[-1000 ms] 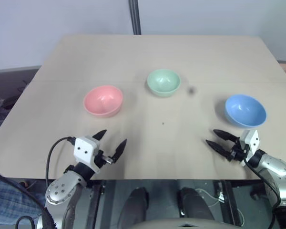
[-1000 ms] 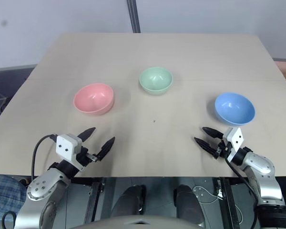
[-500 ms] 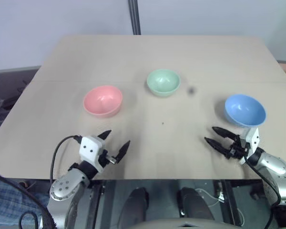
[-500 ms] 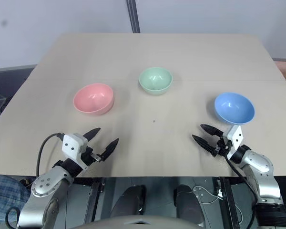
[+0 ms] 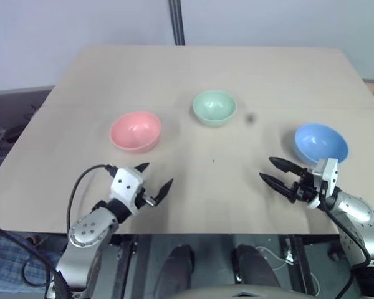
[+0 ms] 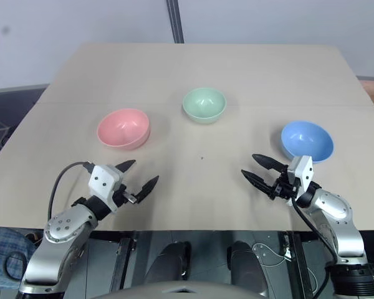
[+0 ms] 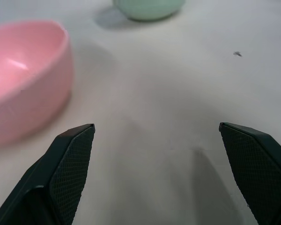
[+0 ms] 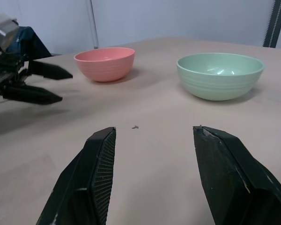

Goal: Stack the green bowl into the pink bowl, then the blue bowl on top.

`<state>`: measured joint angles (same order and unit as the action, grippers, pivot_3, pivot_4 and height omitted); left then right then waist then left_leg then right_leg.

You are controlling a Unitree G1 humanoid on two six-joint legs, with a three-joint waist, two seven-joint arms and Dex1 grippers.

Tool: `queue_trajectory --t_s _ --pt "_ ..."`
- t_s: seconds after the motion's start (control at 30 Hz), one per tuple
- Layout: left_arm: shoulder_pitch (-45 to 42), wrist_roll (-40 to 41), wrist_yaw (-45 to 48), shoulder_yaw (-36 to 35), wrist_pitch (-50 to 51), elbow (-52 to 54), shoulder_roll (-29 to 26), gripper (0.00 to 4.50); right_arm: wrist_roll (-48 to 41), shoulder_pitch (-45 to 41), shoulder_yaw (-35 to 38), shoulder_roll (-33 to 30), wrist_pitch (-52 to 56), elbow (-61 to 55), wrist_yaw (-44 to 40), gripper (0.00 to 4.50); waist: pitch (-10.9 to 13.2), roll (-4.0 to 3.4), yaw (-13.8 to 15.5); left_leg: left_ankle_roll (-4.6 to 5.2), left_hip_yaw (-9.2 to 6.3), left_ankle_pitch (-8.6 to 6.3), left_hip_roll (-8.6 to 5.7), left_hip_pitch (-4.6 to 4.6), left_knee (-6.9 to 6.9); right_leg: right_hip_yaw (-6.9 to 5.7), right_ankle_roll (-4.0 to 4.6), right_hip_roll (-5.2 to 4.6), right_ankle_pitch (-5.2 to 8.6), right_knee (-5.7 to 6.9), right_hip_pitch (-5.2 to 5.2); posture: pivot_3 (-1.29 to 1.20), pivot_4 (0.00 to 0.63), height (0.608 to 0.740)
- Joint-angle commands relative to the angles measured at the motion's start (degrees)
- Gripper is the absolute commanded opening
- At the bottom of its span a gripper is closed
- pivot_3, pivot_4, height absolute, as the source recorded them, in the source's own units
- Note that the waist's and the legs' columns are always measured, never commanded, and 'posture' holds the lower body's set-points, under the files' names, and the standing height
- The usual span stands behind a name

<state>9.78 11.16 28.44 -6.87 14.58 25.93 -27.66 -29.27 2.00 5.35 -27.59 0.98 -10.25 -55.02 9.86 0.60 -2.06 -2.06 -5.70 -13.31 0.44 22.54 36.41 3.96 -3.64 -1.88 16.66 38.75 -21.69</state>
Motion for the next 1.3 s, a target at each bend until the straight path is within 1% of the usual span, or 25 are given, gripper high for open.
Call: queue_trajectory --t_s 0.03,0.17,0.27,0.33,0.37,0.5,0.63,0.77,0.9,0.97,1.07,1.1,1.13,1.17,1.2,1.23,1.27,1.3 --pt "-3.15 -1.15 -2.87 -3.27 0.59 3.5 -0.95 4.5 0.38 0.04 0.39 0.14 -1.19 -0.77 0.17 2.75 0.0 0.0 0.0 0.0 0.0 0.0 0.0 0.0 0.0 0.0 0.0 0.0 0.0 0.01 0.0 0.0 0.15 0.74" --pt "-7.14 -4.6 -1.04 -3.54 1.84 2.8 -6.95 4.5 0.69 -0.18 0.35 0.24 -1.41 -0.21 0.12 2.75 0.01 0.0 -0.12 0.0 0.01 0.0 0.0 -0.02 0.0 0.01 0.0 0.01 0.0 0.05 -0.01 0.0 0.15 0.74" --pt "-8.95 -7.12 0.84 -3.04 2.1 -0.63 -11.78 4.5 0.55 -1.12 0.32 0.44 -1.91 0.38 -0.44 2.75 0.01 0.01 -0.11 0.0 0.01 0.0 -0.01 -0.02 0.0 0.01 0.0 0.01 0.0 0.05 -0.01 0.0 0.15 0.74" --pt "-9.03 -8.18 1.7 -2.13 2.31 -2.91 -13.51 4.5 -0.21 -1.63 0.42 0.69 -2.0 -0.02 -0.88 2.75 0.02 -0.02 -0.24 0.0 0.02 0.0 0.0 -0.03 0.0 0.01 0.0 0.02 0.0 0.05 -0.01 0.0 0.15 0.74" --pt "-9.14 -9.06 1.91 -1.51 0.87 -4.36 -14.06 4.5 -0.36 -1.8 0.45 0.76 -2.06 -0.39 -0.93 2.75 0.03 -0.03 -0.29 0.0 0.04 0.0 0.0 -0.04 0.0 0.03 0.0 0.01 0.0 0.06 -0.01 0.0 0.15 0.74" --pt "-11.06 -11.42 2.49 0.75 -0.44 -8.76 -14.55 4.5 -0.71 -1.99 0.42 0.71 -2.34 -1.28 -1.68 2.75 0.06 0.01 -0.14 0.0 0.03 0.0 0.0 -0.02 -0.01 0.02 0.0 0.01 0.0 0.05 -0.02 0.0 0.15 0.74" --pt "-13.87 -15.75 2.33 3.49 -1.86 -13.65 -15.65 4.5 -0.7 -1.92 0.18 0.58 -2.29 -2.5 -1.57 2.75 0.08 0.04 0.0 0.0 -0.02 0.0 -0.02 -0.01 0.0 -0.02 0.0 0.0 0.0 0.08 -0.02 0.0 0.15 0.74" --pt "-17.34 -16.87 2.79 5.25 -1.41 -16.79 -15.08 4.5 -0.57 -1.73 0.14 0.65 -2.33 -2.8 -1.3 2.75 0.08 0.04 -0.07 0.0 -0.02 0.0 -0.01 -0.02 0.0 -0.02 0.0 0.0 0.0 0.08 -0.02 0.0 0.15 0.74" --pt "-19.79 -19.47 5.44 9.07 -1.86 -19.47 -16.47 4.5 -0.4 -1.68 -0.06 0.68 -2.3 -3.4 -0.86 2.75 0.08 0.05 -0.08 0.0 -0.02 0.0 -0.02 0.0 0.0 -0.02 0.0 -0.01 0.0 0.08 -0.02 0.0 0.15 0.74" --pt "-20.8 -18.27 8.02 9.46 -0.96 -20.07 -16.74 4.5 -0.3 -1.74 -0.12 0.68 -2.28 -3.57 -0.64 2.75 0.08 0.04 -0.09 0.0 -0.01 0.0 -0.02 -0.02 0.0 -0.02 -0.01 -0.01 0.0 0.11 -0.02 0.0 0.15 0.74" --pt "-22.85 -18.73 11.06 10.91 1.08 -21.19 -17.55 4.5 -0.18 -1.65 -0.06 0.69 -2.47 -3.43 -0.6 2.75 0.07 0.04 -0.01 0.0 -0.02 0.0 -0.02 -0.03 0.0 -0.03 -0.01 -0.01 0.0 0.12 -0.01 0.0 0.15 0.74" --pt "-23.35 -18.94 11.81 11.34 1.13 -21.49 -17.86 3.98 -0.13 -1.58 -0.03 0.7 -2.54 -3.39 -0.6 2.77 0.07 0.03 -0.04 0.0 -0.02 0.0 -0.02 -0.04 0.0 -0.03 -0.01 -0.01 0.0 0.12 -0.01 0.0 0.15 0.74" --pt "-23.89 -19.11 12.35 11.66 0.72 -21.88 -18.11 3.69 -0.06 -1.52 -0.01 0.69 -2.61 -3.4 -0.56 2.77 0.07 0.02 -0.09 0.0 -0.01 0.0 -0.03 -0.04 0.0 -0.03 -0.01 -0.01 0.0 0.12 -0.01 0.0 0.15 0.74" --pt "-24.38 -19.26 12.8 11.94 0.14 -22.26 -18.28 3.26 -0.01 -1.48 0.01 0.68 -2.65 -3.42 -0.52 2.77 0.07 0.03 -0.11 0.0 0.01 0.0 -0.03 -0.04 0.0 -0.02 -0.01 -0.01 0.0 0.12 -0.01 0.0 0.15 0.74" --pt "-24.9 -19.32 13.39 12.21 -0.25 -22.59 -18.38 2.74 -0.01 -1.48 0.08 0.63 -2.59 -3.5 -0.44 2.77 0.07 0.03 -0.11 0.0 0.0 0.0 -0.02 -0.04 0.0 -0.02 -0.01 -0.01 0.0 0.12 -0.01 0.0 0.15 0.74" --pt "-25.33 -19.28 13.86 12.41 -0.5 -22.89 -18.44 2.11 0.02 -1.49 0.12 0.61 -2.55 -3.55 -0.36 2.77 0.07 0.03 -0.11 0.0 -0.01 0.0 -0.02 -0.04 0.0 -0.02 -0.01 0.0 0.0 0.13 -0.01 0.0 0.15 0.74" --pt "-25.79 -19.31 14.29 12.7 -1.13 -23.21 -18.55 1.72 0.04 -1.5 0.17 0.58 -2.53 -3.59 -0.3 2.77 0.07 0.03 -0.1 0.0 -0.01 0.0 -0.02 -0.04 0.0 -0.02 -0.01 0.0 0.0 0.13 -0.01 0.0 0.15 0.74" --pt "-26.22 -19.35 14.61 12.9 -1.46 -23.51 -18.59 1.19 0.03 -1.49 0.25 0.53 -2.49 -3.66 -0.24 2.77 0.07 0.03 -0.11 0.0 -0.01 0.0 -0.02 -0.04 0.0 -0.03 -0.01 0.0 0.0 0.13 -0.01 0.0 0.15 0.74"
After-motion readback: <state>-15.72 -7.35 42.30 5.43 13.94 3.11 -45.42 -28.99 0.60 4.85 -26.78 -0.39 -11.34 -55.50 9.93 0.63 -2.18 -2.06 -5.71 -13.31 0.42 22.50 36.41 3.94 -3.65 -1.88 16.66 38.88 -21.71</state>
